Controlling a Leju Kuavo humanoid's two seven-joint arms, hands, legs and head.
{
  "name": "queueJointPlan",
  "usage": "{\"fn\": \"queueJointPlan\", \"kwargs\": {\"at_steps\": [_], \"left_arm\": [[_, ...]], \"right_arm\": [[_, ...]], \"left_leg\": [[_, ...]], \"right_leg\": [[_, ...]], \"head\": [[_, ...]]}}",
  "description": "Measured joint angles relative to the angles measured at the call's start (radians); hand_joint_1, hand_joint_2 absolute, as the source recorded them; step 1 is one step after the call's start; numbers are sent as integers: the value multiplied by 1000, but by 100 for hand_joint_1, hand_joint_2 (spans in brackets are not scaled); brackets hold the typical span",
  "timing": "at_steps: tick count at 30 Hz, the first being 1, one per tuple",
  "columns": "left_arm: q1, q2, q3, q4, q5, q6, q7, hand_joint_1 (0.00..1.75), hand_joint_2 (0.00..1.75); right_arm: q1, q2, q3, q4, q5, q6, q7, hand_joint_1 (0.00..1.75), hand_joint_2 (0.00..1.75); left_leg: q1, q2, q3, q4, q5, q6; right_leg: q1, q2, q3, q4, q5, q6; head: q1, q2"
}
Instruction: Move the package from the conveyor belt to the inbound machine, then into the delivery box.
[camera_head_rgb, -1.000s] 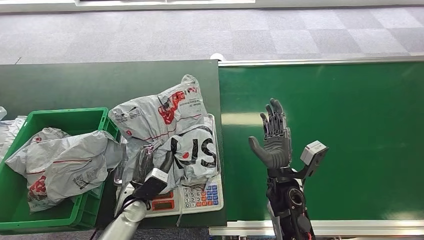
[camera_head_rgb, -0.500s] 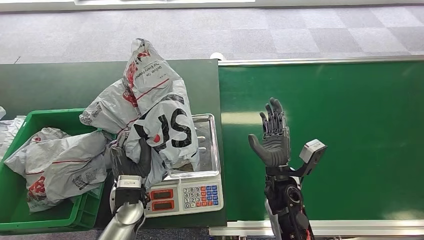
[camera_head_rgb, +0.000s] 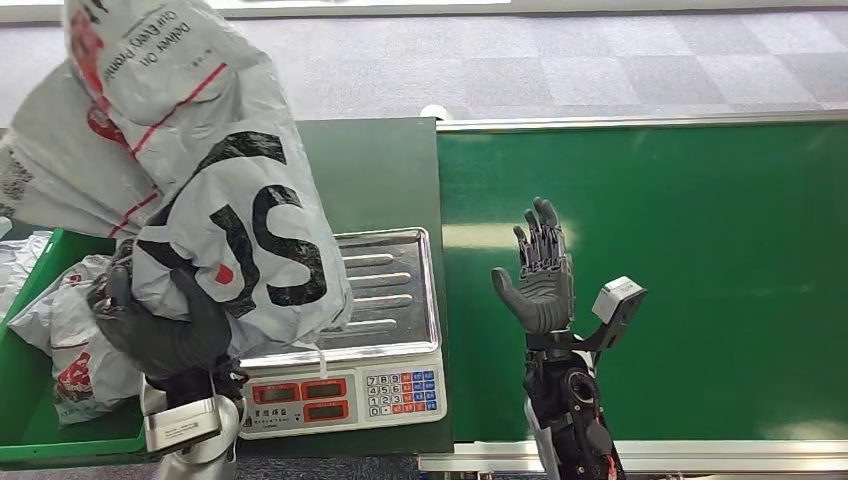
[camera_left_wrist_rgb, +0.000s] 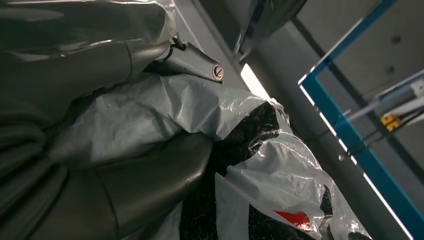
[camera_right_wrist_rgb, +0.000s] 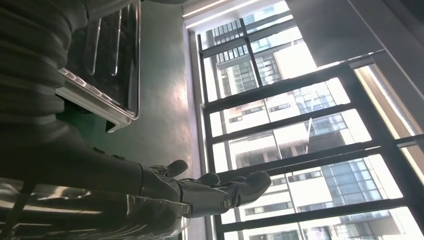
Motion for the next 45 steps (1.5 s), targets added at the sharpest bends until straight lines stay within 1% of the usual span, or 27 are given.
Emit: {"fn": "queueJointPlan", "kwargs": {"at_steps": [3, 5, 9, 13, 15, 19, 23, 26, 35, 39, 41, 43, 44, 45], "left_arm": [[5, -12, 34, -53, -22, 0, 0, 175, 0], [5, -25, 72, -84, -52, 0, 0, 175, 0], [-14, -57, 198, -121, -128, 0, 0, 175, 0], [-36, -81, 328, -141, -270, 0, 0, 175, 0], [-43, -89, 376, -149, -311, 0, 0, 175, 0], [-48, -99, 426, -158, -337, 0, 0, 175, 0], [-64, -109, 480, -167, -519, 0, 0, 175, 0], [-72, -114, 528, -158, -613, 0, 0, 175, 0], [-86, -132, 666, -44, -737, 0, 0, 175, 0], [-91, -144, 731, 41, -797, 0, 9, 175, 0], [-97, -144, 765, 100, -852, 0, 36, 175, 0], [-105, -145, 805, 167, -919, 0, 80, 175, 0], [-106, -143, 819, 202, -951, 0, 124, 175, 0], [-106, -138, 824, 237, -981, 0, 186, 175, 0]], "right_arm": [[0, 0, 1, 3, -3, -4, -2, 0, 175], [1, 0, 1, 4, -6, -10, -4, 0, 175], [14, -2, 1, 3, -11, -19, -4, 0, 175], [35, -8, 1, -2, -14, -26, -5, 0, 175], [42, -10, 1, -6, -15, -27, -5, 0, 175], [48, -12, 2, -9, -15, -27, -5, 0, 175], [59, -15, 3, -20, -15, -32, -5, 0, 175], [74, -16, 2, -37, -13, -33, -4, 0, 175], [98, -16, -2, -79, 6, -19, 23, 0, 175], [97, -20, 10, -83, -33, -45, 12, 0, 175], [97, -23, 21, -84, -43, -51, 11, 0, 175], [97, -25, 25, -87, -39, -50, 20, 0, 175], [97, -25, 25, -90, -32, -47, 25, 0, 175], [97, -25, 24, -92, -23, -40, 29, 0, 175]], "left_leg": [[0, 0, 0, 0, 0, 0], [0, 0, 0, 0, 0, 0], [0, 0, 0, 0, 0, 0], [0, 0, 0, 0, 0, 0], [0, 0, 0, 0, 0, 0], [0, 1, 0, 0, 0, 0], [0, 1, 0, 0, 0, 0], [0, 1, 0, 0, 0, 0], [0, 1, 0, 0, 0, 0], [0, 1, 0, 0, 0, 0], [0, 1, 0, 0, 0, 0], [0, 1, 0, 0, 0, 0], [0, 2, 0, 0, 0, 0], [0, 2, 0, 0, 0, 0]], "right_leg": [[0, 0, 0, 0, 0, 0], [0, 0, 0, 0, 0, 0], [0, 0, 0, 0, 0, 0], [0, 0, 0, 0, 0, 0], [0, 0, -1, 0, 0, 0], [0, 1, -1, 0, 0, 0], [0, 1, 0, 0, 0, 0], [0, 1, -1, 0, 0, 0], [0, 1, -1, 0, 0, 0], [0, 1, -1, 0, 0, 0], [0, 1, -1, 0, 0, 0], [0, 1, -1, 0, 0, 0], [0, 2, -1, 0, 0, 0], [0, 2, -1, 0, 0, 0]], "head": [[0, 0], [0, 0], [0, 0], [0, 0], [0, 0], [0, 0], [0, 0], [0, 0], [0, 0], [0, 0], [0, 0], [0, 0], [0, 0], [0, 0]]}}
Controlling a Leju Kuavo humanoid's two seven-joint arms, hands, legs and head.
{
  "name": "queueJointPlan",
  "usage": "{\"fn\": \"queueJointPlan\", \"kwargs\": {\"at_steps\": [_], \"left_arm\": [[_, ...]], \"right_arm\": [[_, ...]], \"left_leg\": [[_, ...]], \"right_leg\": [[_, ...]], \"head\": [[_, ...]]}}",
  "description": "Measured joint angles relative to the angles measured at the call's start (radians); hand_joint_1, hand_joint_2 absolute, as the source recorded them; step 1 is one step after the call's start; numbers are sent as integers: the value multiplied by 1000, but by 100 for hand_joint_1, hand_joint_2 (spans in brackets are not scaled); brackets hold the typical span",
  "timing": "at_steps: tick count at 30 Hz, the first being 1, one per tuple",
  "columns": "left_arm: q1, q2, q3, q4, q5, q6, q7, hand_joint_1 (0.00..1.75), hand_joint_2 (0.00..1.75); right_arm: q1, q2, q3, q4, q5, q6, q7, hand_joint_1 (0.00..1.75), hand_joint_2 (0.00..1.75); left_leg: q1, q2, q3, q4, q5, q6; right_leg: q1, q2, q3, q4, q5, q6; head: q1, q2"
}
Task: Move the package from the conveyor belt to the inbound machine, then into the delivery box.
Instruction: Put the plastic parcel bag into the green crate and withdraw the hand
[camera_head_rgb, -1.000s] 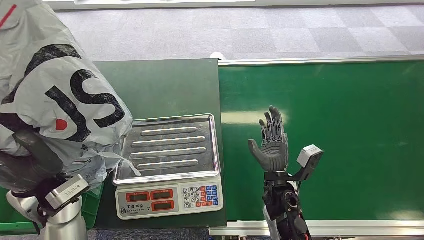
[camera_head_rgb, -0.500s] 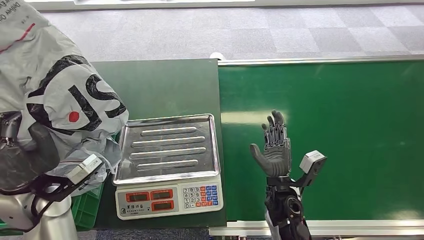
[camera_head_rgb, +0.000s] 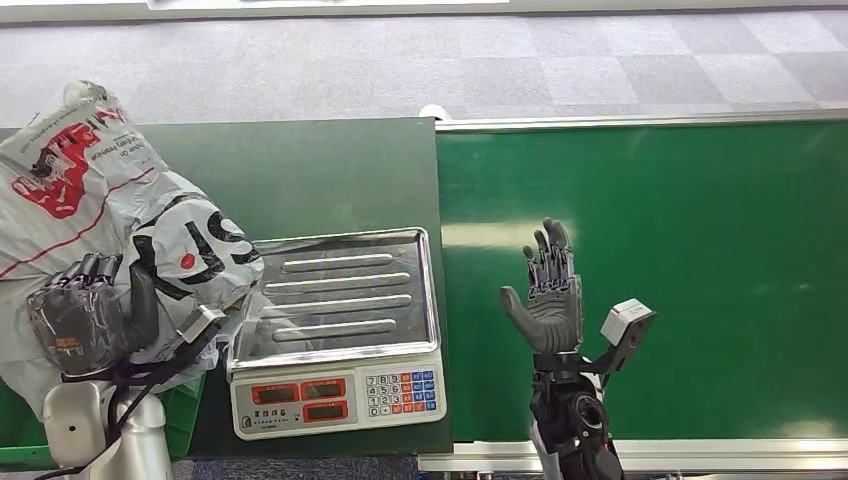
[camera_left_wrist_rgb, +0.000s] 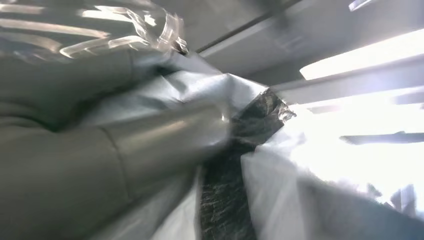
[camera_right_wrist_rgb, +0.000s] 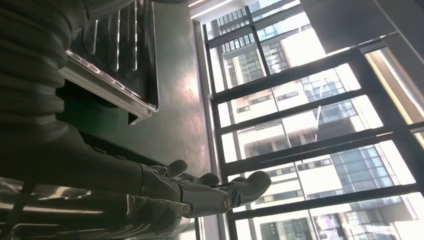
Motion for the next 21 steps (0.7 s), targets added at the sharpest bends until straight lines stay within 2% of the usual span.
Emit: {"fn": "queueJointPlan", "kwargs": {"at_steps": [3, 9, 11, 13, 14, 15, 17, 18, 19, 21], "left_arm": [[2, 45, -38, 109, -61, 0, 212, 175, 0], [-28, 142, -195, 289, -82, 0, 507, 175, 0], [-51, 170, -251, 362, -63, 0, 571, 175, 0], [-80, 190, -290, 436, -13, -8, 588, 173, 0], [-94, 197, -305, 470, 21, -22, 589, 164, 0], [-108, 203, -318, 502, 61, -48, 589, 140, 0], [-132, 216, -337, 553, 141, -121, 583, 58, 0], [-144, 222, -344, 574, 177, -157, 578, 22, 0], [-157, 228, -350, 590, 210, -190, 570, 3, 0], [-182, 240, -360, 615, 272, -237, 553, 0, 0]], "right_arm": [[-3, 1, -11, -2, 36, 34, 1, 0, 175], [-6, 2, -26, -4, 47, 39, 4, 0, 175], [-6, 2, -28, -5, 49, 39, 5, 0, 175], [-6, 1, -33, -7, 51, 40, 7, 0, 175], [-6, 1, -35, -7, 52, 41, 7, 0, 175], [-6, 1, -37, -7, 54, 43, 8, 0, 175], [-11, 1, -41, -7, 58, 48, 8, 0, 175], [-17, 2, -44, -8, 61, 50, 7, 0, 175], [-24, 4, -47, -9, 64, 51, 7, 0, 175], [-43, 10, -52, -16, 71, 53, 6, 0, 175]], "left_leg": [[0, 0, 0, 0, 0, 0], [-2, -5, 8, -3, 0, 0], [-4, -9, 14, -5, 0, 0], [-7, -15, 22, -8, -1, 2], [-10, -20, 27, -10, -3, 3], [-12, -24, 33, -11, -9, 4], [-16, -26, 43, -13, -23, 4], [-17, -26, 46, -13, -22, 5], [-17, -26, 44, -13, -15, 5], [-17, -26, 36, -14, 5, 6]], "right_leg": [[0, 0, 0, 0, 0, 0], [-3, -5, 8, 0, -2, 0], [-5, -7, 14, 0, -3, 1], [-9, -15, 21, -1, -7, 3], [-12, -20, 25, -1, -12, 4], [-15, -26, 31, -2, -16, 5], [-18, -33, 41, -3, -22, 5], [-19, -35, 43, -2, -22, 6], [-20, -37, 42, -2, -20, 6], [-19, -39, 34, 0, -15, 5]], "head": [[0, 0], [-2, 0], [-2, 0], [-2, 0], [-1, 0], [-1, 0], [-1, 0], [-2, 0], [-3, 0], [-5, 0]]}}
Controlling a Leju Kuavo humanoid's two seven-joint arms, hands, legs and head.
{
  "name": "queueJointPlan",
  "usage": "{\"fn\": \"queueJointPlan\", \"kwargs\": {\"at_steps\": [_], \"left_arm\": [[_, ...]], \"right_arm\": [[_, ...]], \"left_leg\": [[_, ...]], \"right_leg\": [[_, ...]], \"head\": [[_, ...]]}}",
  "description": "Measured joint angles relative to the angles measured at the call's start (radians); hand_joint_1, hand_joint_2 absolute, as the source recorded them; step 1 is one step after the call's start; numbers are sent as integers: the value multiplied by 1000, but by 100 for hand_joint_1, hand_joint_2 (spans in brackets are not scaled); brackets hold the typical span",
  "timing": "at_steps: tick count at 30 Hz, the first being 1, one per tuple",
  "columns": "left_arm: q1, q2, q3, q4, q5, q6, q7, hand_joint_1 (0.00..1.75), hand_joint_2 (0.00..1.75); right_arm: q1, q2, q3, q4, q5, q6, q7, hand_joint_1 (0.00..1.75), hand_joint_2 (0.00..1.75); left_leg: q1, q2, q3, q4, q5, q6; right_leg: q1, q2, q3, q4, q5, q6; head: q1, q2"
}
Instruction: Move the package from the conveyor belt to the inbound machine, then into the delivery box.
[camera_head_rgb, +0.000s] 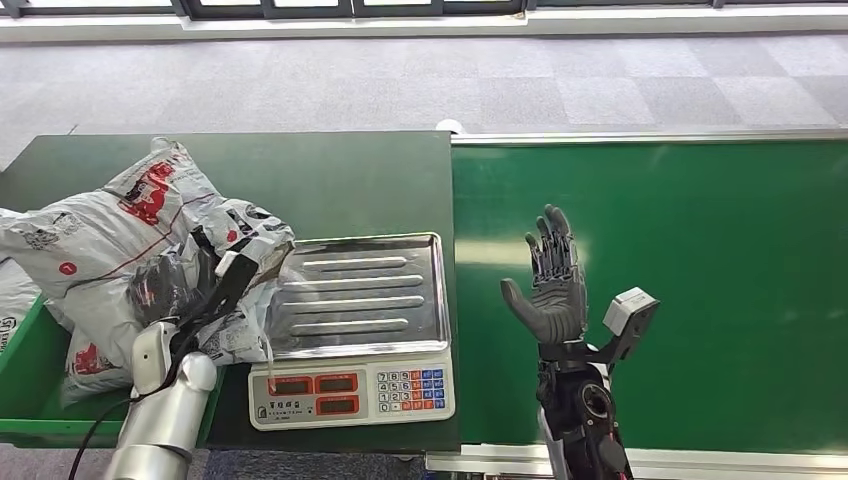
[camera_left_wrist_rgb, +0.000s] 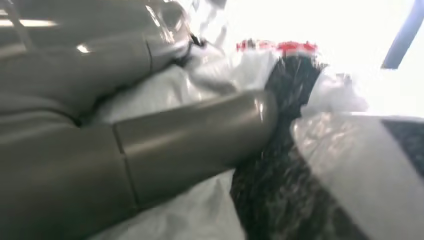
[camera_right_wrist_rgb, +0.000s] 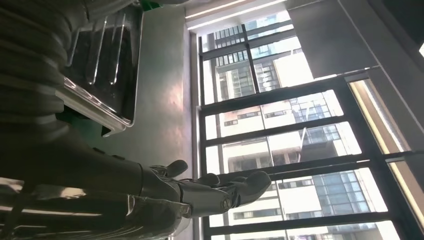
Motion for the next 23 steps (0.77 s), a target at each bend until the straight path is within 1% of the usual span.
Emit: {"fn": "queueJointPlan", "kwargs": {"at_steps": [1, 3, 5, 8, 11, 14, 16, 18, 20, 22, 23], "left_arm": [[-9, 6, -3, 9, 27, -14, -8, 0, 0], [-17, 15, -8, 20, 60, -9, -21, 0, 0], [-17, 21, -15, 23, 61, 29, -24, 0, 0], [-9, 29, -36, 20, 9, 98, -4, 0, 0], [-2, 35, -56, 15, -24, 123, 13, 0, 0], [8, 35, -62, 1, -23, 173, -3, 0, 0], [29, 29, -53, -35, -29, 217, -47, 0, 0], [56, 8, -25, -96, -51, 235, -122, 0, 0], [84, -27, 22, -167, -78, 238, -219, 0, 0], [104, -73, 85, -240, -78, 238, -343, 0, 0], [109, -85, 103, -260, -73, 238, -379, 0, 0]], "right_arm": [[-8, 3, -1, -4, 3, 0, 0, 0, 175], [-14, 7, -4, -9, 8, 0, 0, 0, 175], [-11, 8, -6, -10, 10, -1, 4, 0, 175], [-3, 8, -7, -10, 10, -6, 9, 0, 175], [2, 10, -8, -11, 8, -9, 10, 0, 175], [3, 11, -8, -13, 4, -11, 11, 0, 175], [4, 11, -6, -13, 0, -15, 11, 0, 175], [5, 12, -5, -13, -4, -19, 12, 0, 175], [7, 12, -4, -12, -8, -22, 12, 0, 175], [9, 13, -2, -8, -12, -24, 12, 0, 175], [9, 13, -2, -7, -13, -25, 12, 0, 175]], "left_leg": [[0, 0, -3, 0, 4, 0], [0, -1, -6, 0, 7, 0], [0, -2, -5, 0, 6, 0], [-1, -3, -3, 0, 4, 1], [-2, -2, 0, 0, 1, 1], [-2, -2, 0, 0, 1, 1], [-2, 0, 0, 0, 0, 0], [-1, 5, 0, 0, -1, 0], [-1, 9, -1, 0, -1, 0], [-1, 12, -5, 1, -1, 0], [-1, 13, -6, 1, -1, 0]], "right_leg": [[1, -1, -4, 0, 2, -1], [0, -1, -7, 1, 4, -1], [-1, -3, -5, 1, 4, 1], [-2, -4, -2, 0, 2, 2], [-2, -3, 0, 0, 1, 2], [-2, -3, 0, 0, 1, 1], [-2, -1, 0, 0, 0, 1], [-1, 3, 0, 1, 0, 1], [-1, 7, -2, 1, 0, 1], [-1, 10, -6, 1, 1, 2], [-1, 11, -7, 1, 1, 2]], "head": [[0, 0], [-1, 0], [-1, 0], [-1, 0], [-1, 0], [-1, 0], [-1, 0], [-1, 0], [-1, 0], [0, 0], [0, 0]]}}
